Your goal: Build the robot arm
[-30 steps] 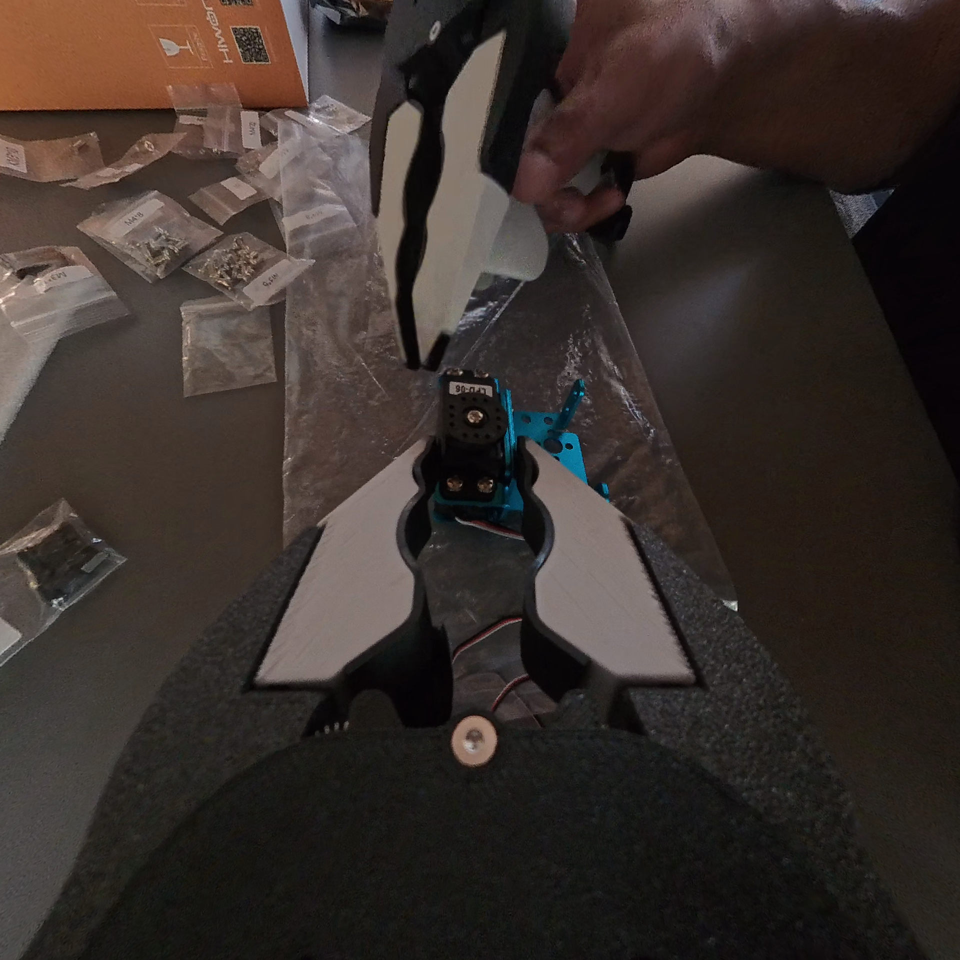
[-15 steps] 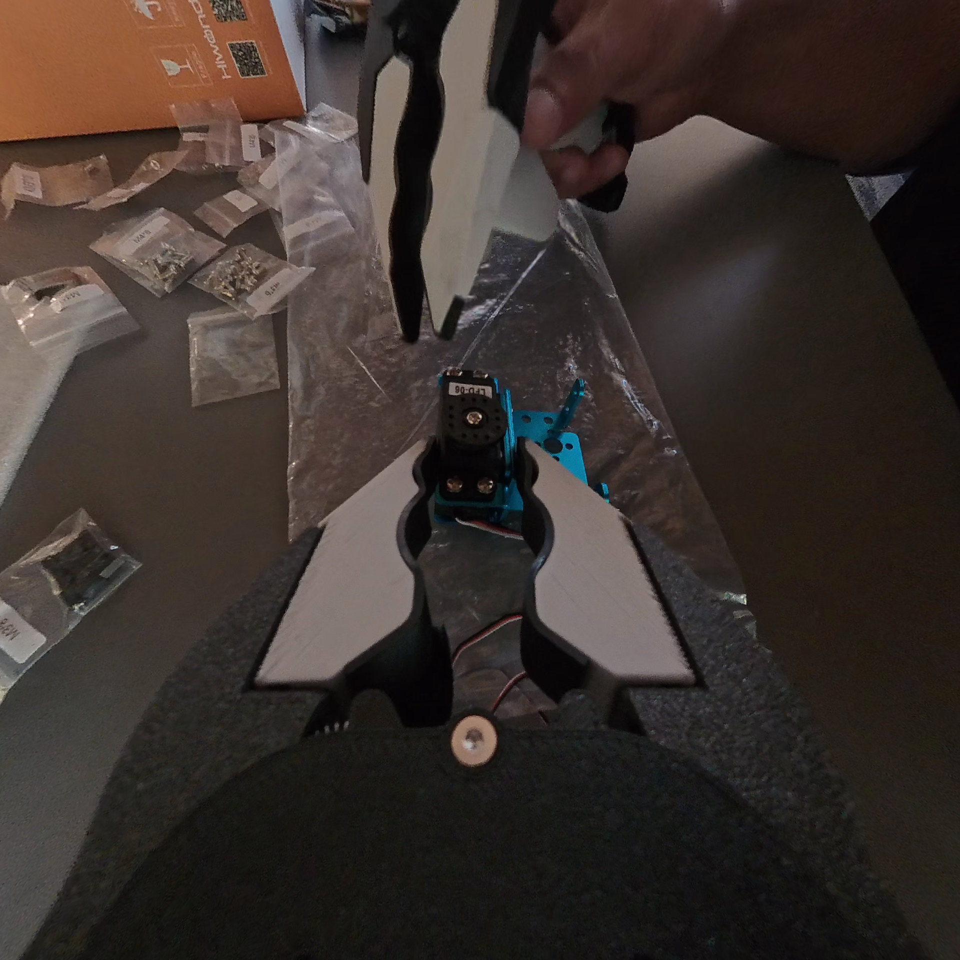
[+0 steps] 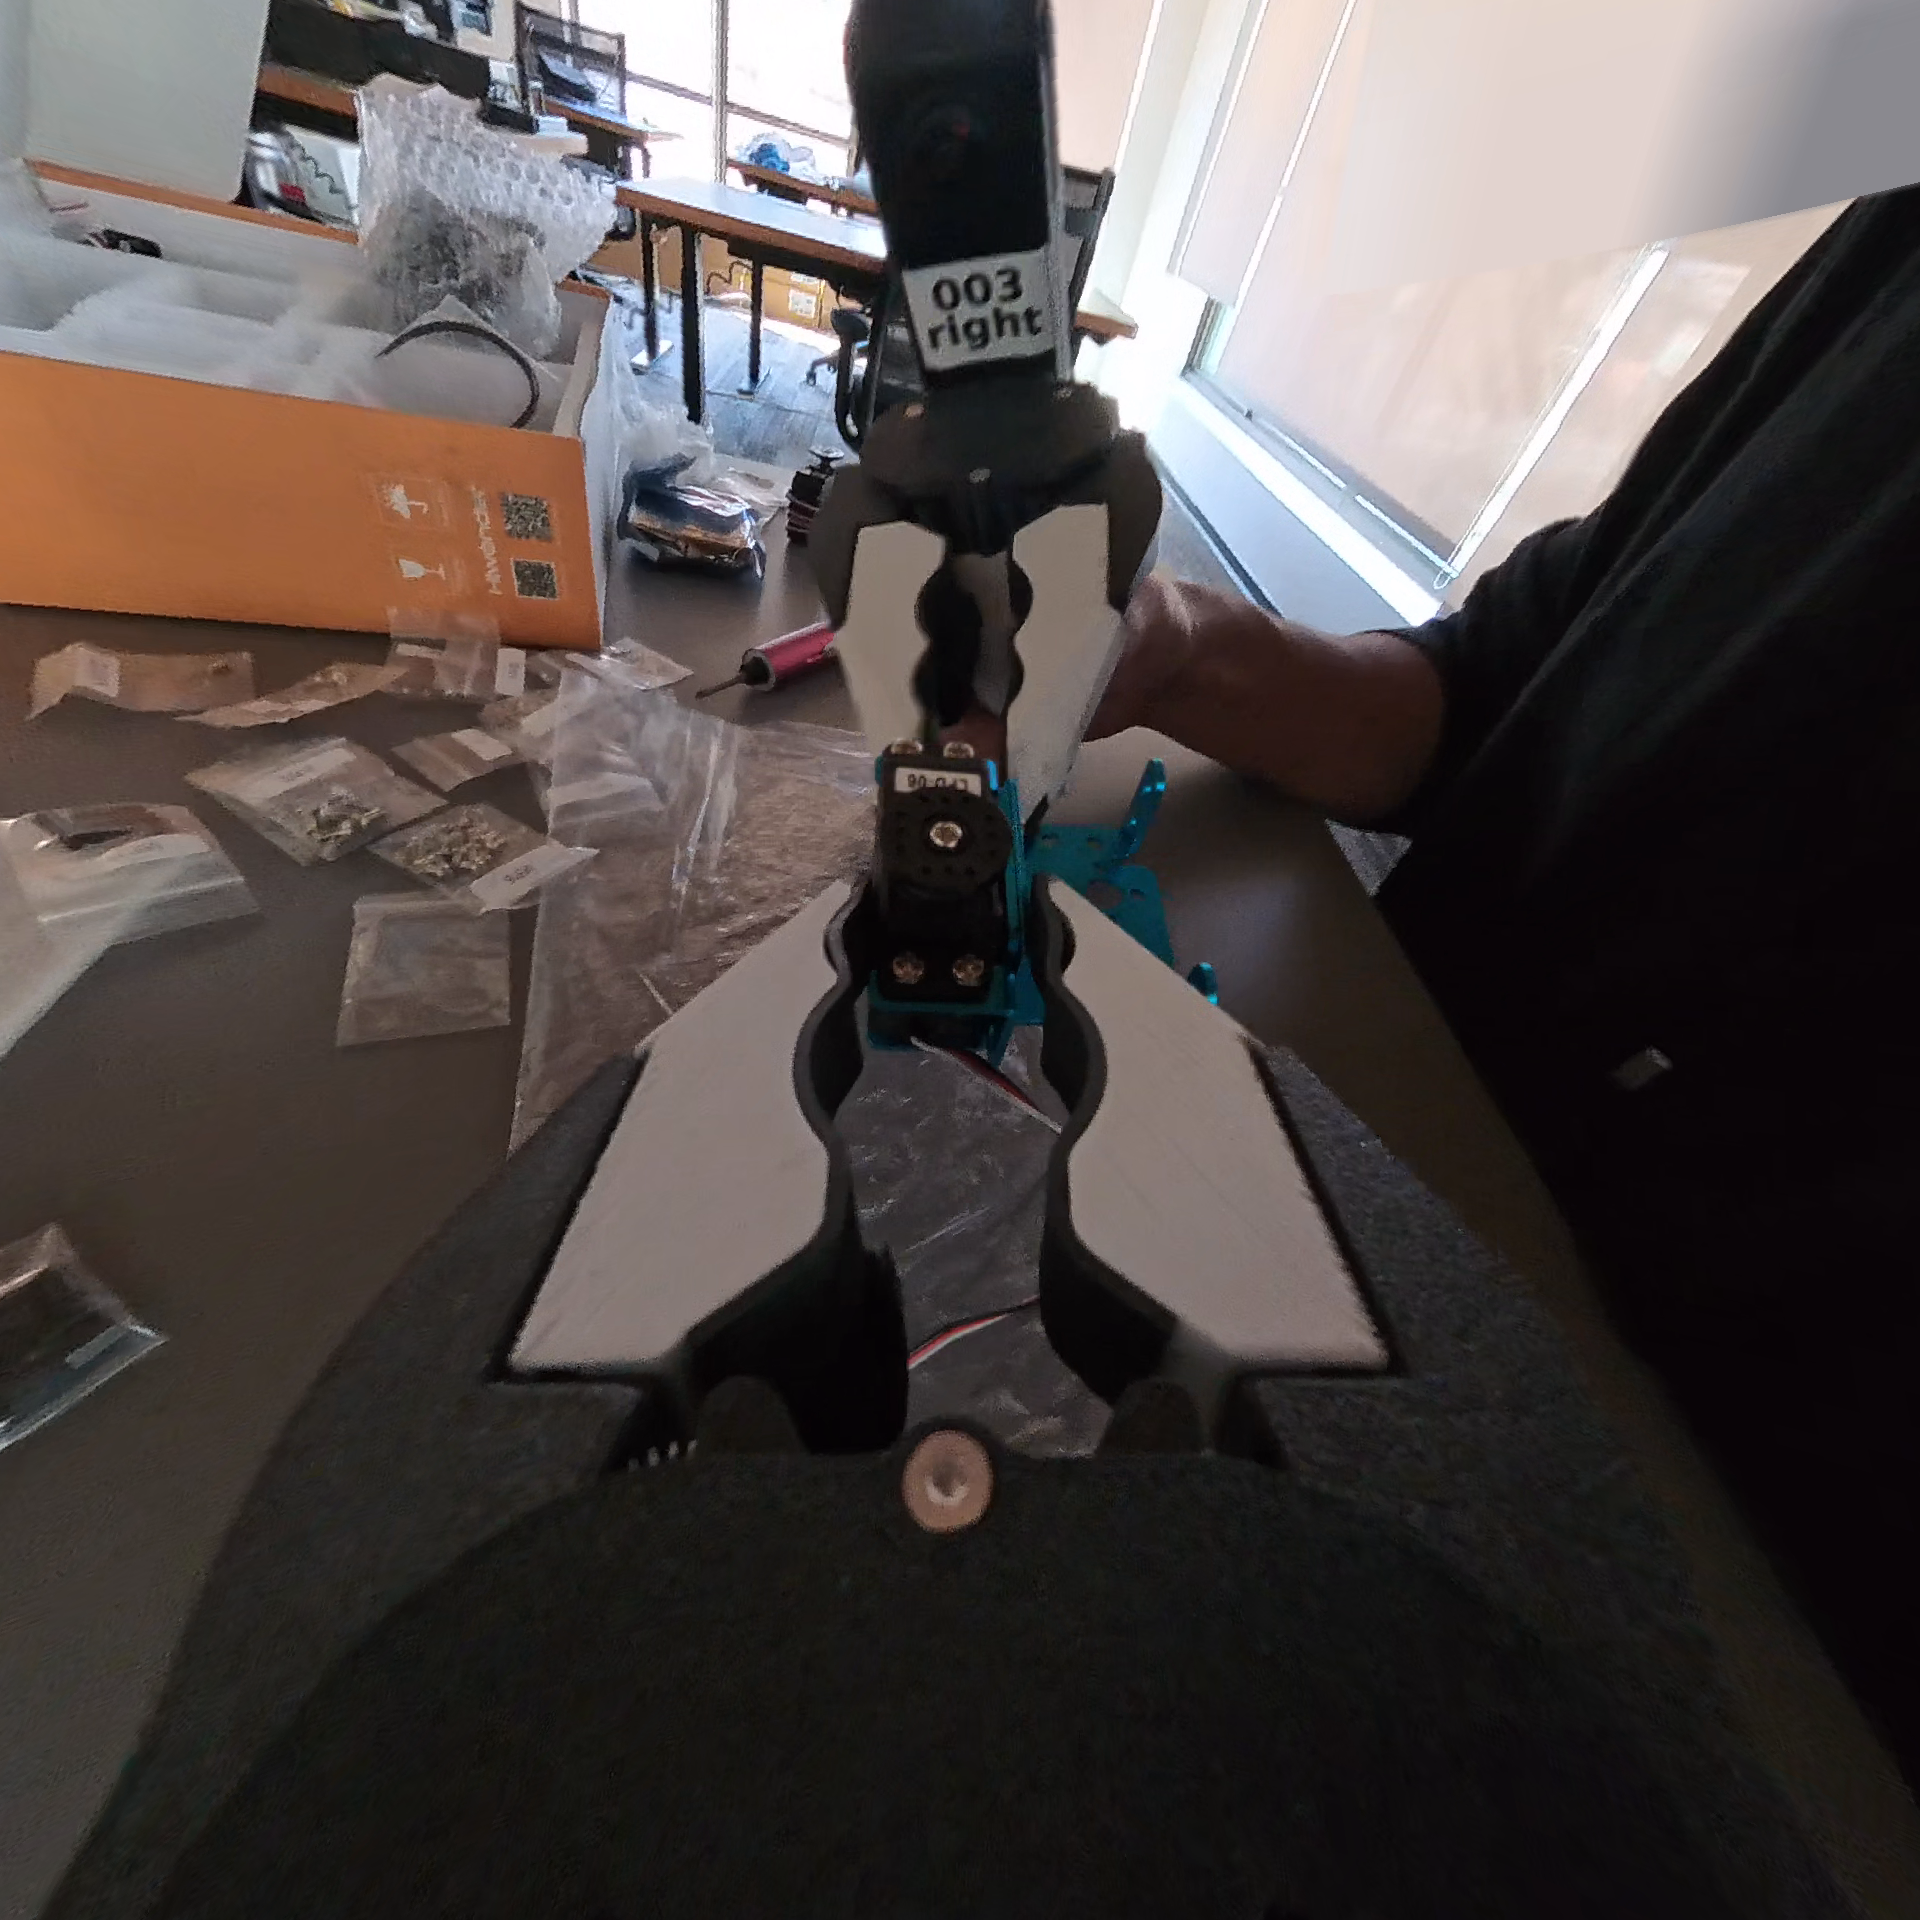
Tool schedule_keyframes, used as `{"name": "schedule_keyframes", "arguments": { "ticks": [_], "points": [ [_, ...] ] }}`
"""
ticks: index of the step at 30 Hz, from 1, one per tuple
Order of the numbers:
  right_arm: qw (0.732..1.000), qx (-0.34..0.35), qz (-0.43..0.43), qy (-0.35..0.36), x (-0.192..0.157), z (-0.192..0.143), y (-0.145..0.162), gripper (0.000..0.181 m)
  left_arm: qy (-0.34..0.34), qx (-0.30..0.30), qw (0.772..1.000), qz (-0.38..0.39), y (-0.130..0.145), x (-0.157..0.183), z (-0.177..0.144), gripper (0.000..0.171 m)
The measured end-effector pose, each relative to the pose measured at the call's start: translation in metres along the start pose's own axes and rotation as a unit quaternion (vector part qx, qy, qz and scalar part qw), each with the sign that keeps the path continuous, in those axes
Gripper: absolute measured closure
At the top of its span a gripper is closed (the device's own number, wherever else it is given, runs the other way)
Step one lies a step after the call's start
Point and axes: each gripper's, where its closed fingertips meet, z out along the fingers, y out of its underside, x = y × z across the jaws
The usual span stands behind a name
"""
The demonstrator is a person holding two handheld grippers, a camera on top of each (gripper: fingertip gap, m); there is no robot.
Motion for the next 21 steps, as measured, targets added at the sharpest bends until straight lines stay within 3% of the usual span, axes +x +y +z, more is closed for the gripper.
{"name": "schedule_keyframes", "arguments": {
  "ticks": [1,8,14,18,21],
  "points": [
    [1.0,-0.007,-0.004,0.003,-0.002,0.0,0.002,0.178,-0.004,-0.005,1.0,0.002,0.003,-0.001,0.001,0.142],
    [0.99,-0.09,-0.089,0.063,0.0,0.007,0.019,0.181,-0.052,-0.101,0.993,0.015,0.04,-0.012,0.005,0.139],
    [0.981,-0.142,-0.117,0.068,-0.002,0.016,0.035,0.181,-0.106,-0.106,0.989,0.019,0.04,-0.016,-0.007,0.122],
    [0.973,-0.171,-0.132,0.081,-0.002,0.023,0.038,0.181,-0.109,-0.073,0.991,0.034,0.027,-0.002,-0.014,0.131],
    [0.968,-0.19,-0.142,0.086,-0.002,0.03,0.039,0.181,-0.105,-0.088,0.99,0.046,0.033,0.007,-0.011,0.138]
  ]
}}
